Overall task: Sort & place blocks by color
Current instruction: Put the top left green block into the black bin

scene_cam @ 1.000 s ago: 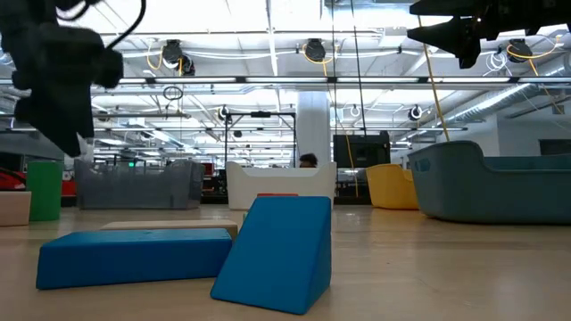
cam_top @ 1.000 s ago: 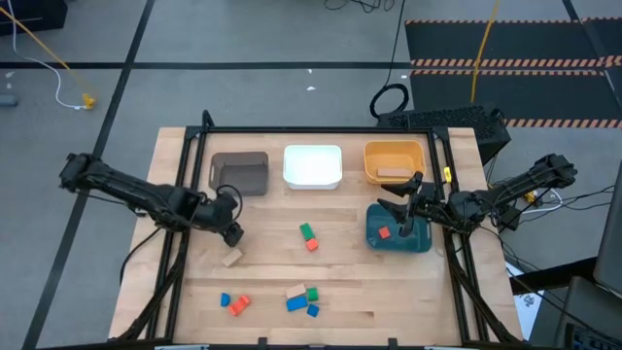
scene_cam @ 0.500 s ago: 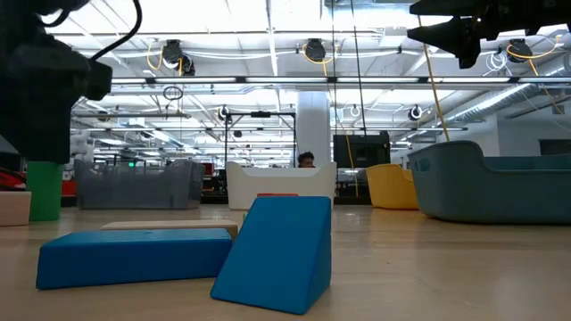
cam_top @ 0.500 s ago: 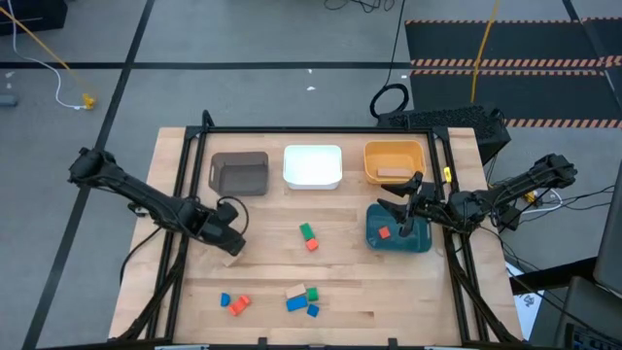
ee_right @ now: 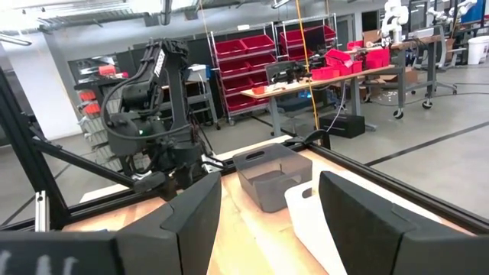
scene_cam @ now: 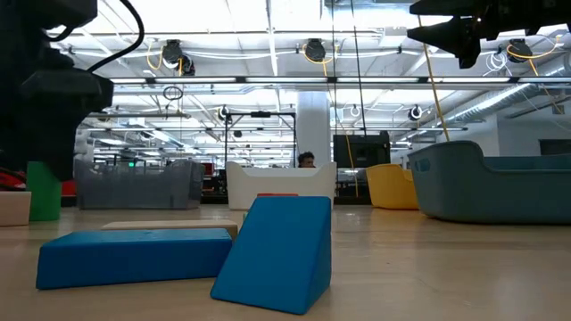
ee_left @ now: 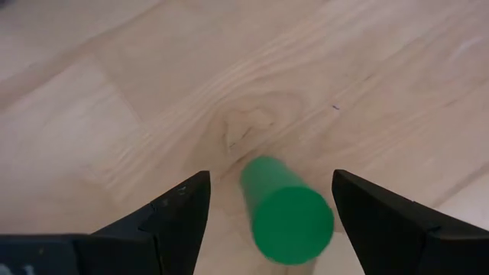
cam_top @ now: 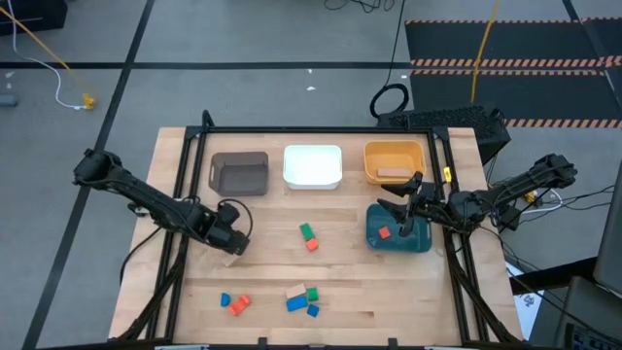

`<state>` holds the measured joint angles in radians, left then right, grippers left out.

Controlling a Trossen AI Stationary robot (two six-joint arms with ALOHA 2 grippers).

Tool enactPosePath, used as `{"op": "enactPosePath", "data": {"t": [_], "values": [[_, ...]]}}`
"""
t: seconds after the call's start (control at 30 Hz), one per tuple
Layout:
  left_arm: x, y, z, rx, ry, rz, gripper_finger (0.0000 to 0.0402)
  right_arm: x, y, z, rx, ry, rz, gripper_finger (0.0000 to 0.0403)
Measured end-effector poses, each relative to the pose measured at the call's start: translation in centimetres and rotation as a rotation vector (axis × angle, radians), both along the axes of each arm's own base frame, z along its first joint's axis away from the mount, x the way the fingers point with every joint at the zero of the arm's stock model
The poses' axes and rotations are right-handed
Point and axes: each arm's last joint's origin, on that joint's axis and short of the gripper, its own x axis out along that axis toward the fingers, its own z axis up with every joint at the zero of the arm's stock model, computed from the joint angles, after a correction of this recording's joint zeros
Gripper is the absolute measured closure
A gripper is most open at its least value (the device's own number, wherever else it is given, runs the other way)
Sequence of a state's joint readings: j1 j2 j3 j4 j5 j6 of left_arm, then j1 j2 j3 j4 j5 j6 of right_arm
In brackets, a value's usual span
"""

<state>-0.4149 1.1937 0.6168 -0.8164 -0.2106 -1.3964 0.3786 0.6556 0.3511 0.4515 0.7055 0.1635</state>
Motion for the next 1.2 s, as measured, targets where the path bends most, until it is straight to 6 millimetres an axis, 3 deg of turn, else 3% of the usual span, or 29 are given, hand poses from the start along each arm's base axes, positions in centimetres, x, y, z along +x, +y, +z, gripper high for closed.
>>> {"op": "enactPosePath", "data": {"t": [0.23,0.33,0.5,0.9,1.2], "values": [[-0.1,0.0,0.0,-0.008,0.009,0.020,0.0139,0.0,0.0,0.0,0.000,0.000,0.000,0.0188],[-0.1,0.0,0.0,-0.008,0.008,0.020,0.0175,0.0,0.0,0.0,0.000,0.000,0.000,0.0188],[-0.1,0.0,0.0,-0.008,0.004,0.025,0.0269,0.0,0.0,0.0,0.000,0.000,0.000,0.0188],[0.1,0.0,0.1,-0.003,-0.015,0.007,0.0269,0.0,0.0,0.0,0.000,0.000,0.000,0.0188],[1.2,0.8,1.9,0.180,-0.120,-0.066,0.0269,0.0,0.0,0.0,0.000,0.000,0.000,0.0188]]}}
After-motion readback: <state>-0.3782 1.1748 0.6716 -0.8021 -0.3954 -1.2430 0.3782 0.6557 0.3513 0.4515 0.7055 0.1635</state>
